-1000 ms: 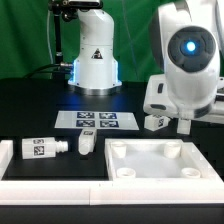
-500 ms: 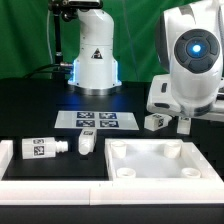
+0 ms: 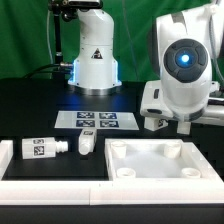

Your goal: Assemble one leg

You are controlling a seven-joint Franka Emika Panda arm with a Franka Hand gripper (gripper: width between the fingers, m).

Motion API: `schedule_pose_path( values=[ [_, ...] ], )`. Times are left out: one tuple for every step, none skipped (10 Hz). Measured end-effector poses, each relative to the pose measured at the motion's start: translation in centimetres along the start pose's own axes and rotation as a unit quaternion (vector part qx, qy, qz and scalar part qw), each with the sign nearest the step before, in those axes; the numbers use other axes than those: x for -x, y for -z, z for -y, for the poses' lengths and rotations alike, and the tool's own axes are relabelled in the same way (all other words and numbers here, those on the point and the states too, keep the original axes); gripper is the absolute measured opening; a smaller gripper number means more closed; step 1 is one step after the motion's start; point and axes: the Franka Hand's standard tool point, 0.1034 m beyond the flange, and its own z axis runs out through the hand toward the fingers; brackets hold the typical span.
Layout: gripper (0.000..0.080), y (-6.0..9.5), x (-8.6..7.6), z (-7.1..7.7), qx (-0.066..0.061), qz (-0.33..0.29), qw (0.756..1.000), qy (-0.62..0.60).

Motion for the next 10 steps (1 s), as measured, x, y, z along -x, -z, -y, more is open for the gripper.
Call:
schedule_pose_path(
  values=[
    [0.0649,-0.5,-0.3,0.0,0.001,0.006,1.000,-0.003],
    [0.0649,-0.9,-0.5,-0.1,0.002,0.010,1.000,-0.004],
    [0.0649,-1.3,-0.6,-0.2,0.004,0.013,1.000,-0.005],
    [0.0649,-1.5,-0.4,0.0,0.006,0.013,1.000,-0.003],
    [0.0649,-1.8,-0.1,0.4,0.009,0.013,1.000,-0.005],
    [0.0649,-2.0,0.0,0.7,0.011,0.013,1.000,-0.004],
    [0.0649,-2.0,0.1,0.7,0.012,0.014,1.000,-0.003],
    [0.0649,-2.0,0.0,0.6,0.011,0.013,1.000,-0.003],
    [0.0523,-1.9,0.0,0.6,0.011,0.013,1.000,-0.004],
    [0.0523,-1.9,0.0,0.6,0.011,0.013,1.000,-0.004]
  ],
)
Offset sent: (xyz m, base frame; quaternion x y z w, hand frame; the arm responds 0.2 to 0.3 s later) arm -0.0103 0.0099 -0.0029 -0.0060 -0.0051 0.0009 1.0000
